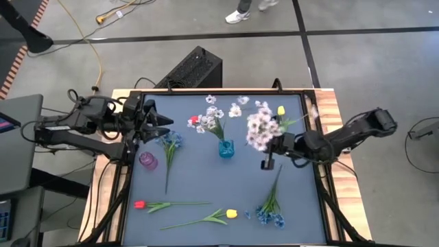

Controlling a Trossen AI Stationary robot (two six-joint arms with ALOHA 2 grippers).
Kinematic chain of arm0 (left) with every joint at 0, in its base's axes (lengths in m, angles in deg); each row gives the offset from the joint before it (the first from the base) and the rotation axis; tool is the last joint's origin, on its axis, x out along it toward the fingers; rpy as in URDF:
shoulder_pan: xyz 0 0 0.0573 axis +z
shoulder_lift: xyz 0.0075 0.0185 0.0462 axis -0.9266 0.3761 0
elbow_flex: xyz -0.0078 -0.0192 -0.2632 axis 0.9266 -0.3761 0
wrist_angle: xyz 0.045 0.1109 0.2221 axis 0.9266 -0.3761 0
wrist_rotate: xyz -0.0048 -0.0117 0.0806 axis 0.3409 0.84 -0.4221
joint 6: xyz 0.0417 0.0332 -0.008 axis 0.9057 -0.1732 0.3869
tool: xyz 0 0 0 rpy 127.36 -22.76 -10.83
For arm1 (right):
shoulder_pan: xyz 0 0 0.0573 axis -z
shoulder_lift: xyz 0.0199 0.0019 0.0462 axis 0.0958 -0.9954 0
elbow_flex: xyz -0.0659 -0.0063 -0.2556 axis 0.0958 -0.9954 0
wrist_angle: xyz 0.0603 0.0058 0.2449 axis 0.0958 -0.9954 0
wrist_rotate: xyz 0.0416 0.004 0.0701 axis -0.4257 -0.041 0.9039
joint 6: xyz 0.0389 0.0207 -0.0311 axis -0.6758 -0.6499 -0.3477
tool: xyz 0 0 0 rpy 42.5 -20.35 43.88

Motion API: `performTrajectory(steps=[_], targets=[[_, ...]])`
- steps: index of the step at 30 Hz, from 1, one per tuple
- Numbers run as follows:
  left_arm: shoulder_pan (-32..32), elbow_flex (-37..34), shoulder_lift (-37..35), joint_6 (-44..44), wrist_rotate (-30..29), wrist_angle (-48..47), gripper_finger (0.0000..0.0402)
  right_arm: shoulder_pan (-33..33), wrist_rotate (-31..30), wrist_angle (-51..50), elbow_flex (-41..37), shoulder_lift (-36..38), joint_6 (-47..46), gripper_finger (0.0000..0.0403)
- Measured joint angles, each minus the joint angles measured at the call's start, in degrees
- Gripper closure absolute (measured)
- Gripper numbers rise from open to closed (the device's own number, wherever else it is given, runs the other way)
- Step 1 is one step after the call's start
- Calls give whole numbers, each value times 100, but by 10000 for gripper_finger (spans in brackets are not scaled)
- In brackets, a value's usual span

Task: Sort flowers into vase by color
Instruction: Put the white flowers into the blue vase

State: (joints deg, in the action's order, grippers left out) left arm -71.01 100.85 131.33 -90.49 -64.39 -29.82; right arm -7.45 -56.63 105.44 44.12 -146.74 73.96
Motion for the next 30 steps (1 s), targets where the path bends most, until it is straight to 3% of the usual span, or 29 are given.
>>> performTrajectory(steps=[10, 17, 30], targets=[[-2, 0, 64, -24, -70, -204, 224, 524, 441, 2109, 12, -1614, -507, 364], [-2, 0, 66, -28, -97, -416, 224, 720, 457, 2134, 77, -2267, -649, 364], [-2, 0, 66, -46, -121, -468, 224, 953, 479, 2122, 189, -2380, -678, 364]])
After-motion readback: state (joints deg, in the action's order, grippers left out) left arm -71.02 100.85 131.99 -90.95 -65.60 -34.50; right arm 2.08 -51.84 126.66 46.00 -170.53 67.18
